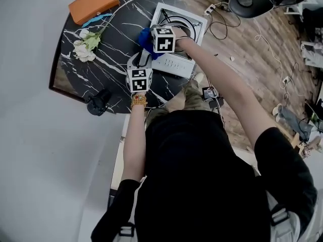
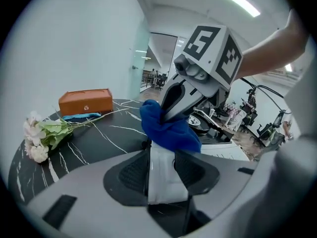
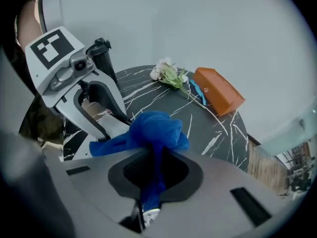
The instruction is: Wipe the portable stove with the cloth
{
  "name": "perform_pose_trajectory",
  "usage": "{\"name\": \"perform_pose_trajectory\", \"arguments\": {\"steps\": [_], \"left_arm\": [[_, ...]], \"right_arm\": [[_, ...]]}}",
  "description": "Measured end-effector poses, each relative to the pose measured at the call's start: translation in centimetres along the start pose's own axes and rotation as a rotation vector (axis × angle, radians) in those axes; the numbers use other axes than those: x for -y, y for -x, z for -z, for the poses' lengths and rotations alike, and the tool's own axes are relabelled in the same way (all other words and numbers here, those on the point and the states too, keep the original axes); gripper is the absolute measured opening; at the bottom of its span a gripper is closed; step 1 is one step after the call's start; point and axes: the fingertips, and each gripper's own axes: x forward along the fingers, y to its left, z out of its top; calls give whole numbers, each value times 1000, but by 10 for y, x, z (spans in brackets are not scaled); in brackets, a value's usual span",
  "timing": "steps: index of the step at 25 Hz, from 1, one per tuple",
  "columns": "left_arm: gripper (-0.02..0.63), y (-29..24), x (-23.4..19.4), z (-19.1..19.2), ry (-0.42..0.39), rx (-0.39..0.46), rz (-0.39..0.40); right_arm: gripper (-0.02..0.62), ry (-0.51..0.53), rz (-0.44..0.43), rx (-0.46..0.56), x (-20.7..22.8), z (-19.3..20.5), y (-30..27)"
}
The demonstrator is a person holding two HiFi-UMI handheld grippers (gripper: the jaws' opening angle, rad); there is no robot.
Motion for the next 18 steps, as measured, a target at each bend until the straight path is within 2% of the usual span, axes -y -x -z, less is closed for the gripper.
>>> {"name": "perform_pose_trajectory", "arguments": {"steps": [5,8,10,12,15,16,18], "left_arm": [[172,0,0,0,10,-7,13],[172,-1,-1,0,35,-1,26],[186,-2,-1,3,52,-14,39],[224,-3,0,10,78,-48,61],[224,-2,4,12,46,-96,67],[227,-2,5,10,30,-96,60],[249,-2,8,6,9,-88,50]], "right_arm": [[21,-32,-19,-64,3,28,10],[21,-102,-17,-63,8,41,15],[21,-102,-1,-55,8,41,16],[21,-109,52,20,12,32,27],[21,-242,194,217,26,32,73],[21,-273,239,247,27,44,89],[21,-313,296,243,17,80,113]]}}
